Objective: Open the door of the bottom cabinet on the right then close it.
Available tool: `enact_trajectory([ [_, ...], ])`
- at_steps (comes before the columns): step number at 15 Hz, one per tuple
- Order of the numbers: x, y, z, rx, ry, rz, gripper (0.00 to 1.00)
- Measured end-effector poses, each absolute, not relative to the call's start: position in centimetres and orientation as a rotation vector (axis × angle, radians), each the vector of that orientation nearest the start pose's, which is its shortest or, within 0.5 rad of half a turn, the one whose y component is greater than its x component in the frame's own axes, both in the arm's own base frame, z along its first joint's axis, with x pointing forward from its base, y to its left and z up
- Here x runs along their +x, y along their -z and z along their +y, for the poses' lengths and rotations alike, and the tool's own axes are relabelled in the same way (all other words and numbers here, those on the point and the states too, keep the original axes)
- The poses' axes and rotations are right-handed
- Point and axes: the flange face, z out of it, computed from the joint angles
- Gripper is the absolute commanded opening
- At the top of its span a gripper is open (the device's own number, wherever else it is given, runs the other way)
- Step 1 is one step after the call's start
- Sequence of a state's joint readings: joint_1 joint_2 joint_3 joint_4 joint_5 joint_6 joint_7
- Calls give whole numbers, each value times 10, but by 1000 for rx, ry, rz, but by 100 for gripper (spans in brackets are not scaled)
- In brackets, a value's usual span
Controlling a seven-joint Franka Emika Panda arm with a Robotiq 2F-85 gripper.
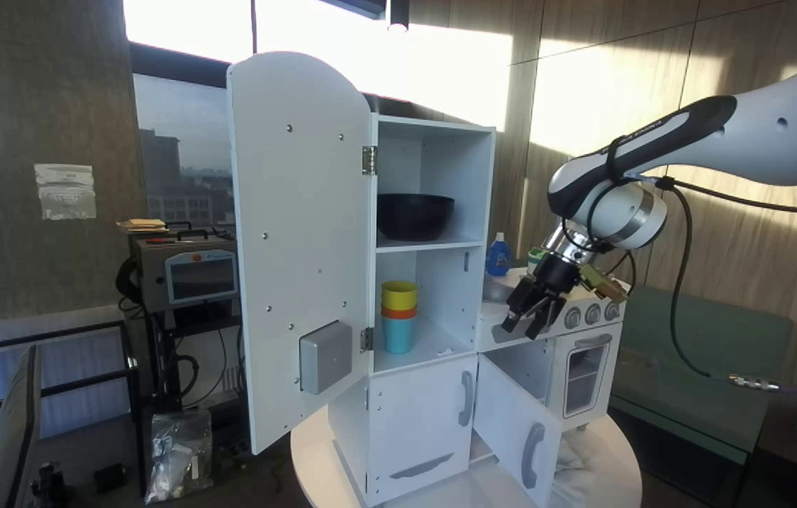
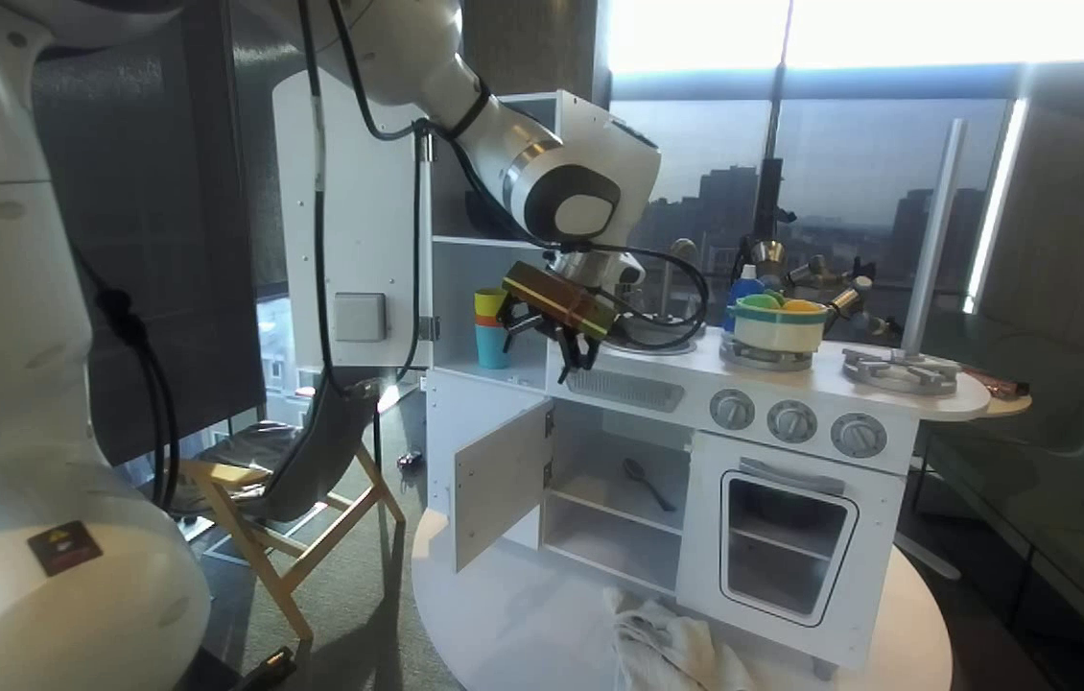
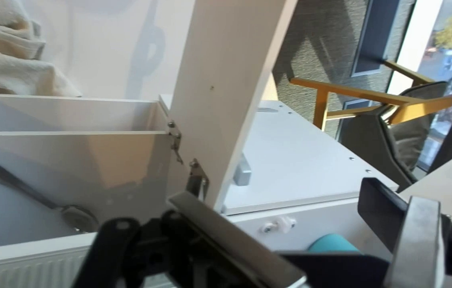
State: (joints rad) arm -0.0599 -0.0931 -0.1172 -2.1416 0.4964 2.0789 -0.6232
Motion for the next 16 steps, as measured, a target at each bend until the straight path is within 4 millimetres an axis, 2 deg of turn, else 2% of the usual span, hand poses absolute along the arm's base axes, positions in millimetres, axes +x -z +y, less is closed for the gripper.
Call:
enact_trajectory([
  [4, 518, -450, -41, -2594, 226, -347, 100],
  [8, 504, -444, -22, -2504, 122, -402, 100],
  [10, 496, -429, -2, -2489, 63, -434, 100],
  [14, 476, -392, 56, -2476, -57, -545, 100],
  [16, 467, -378, 78, -2509, -88, -617, 100],
])
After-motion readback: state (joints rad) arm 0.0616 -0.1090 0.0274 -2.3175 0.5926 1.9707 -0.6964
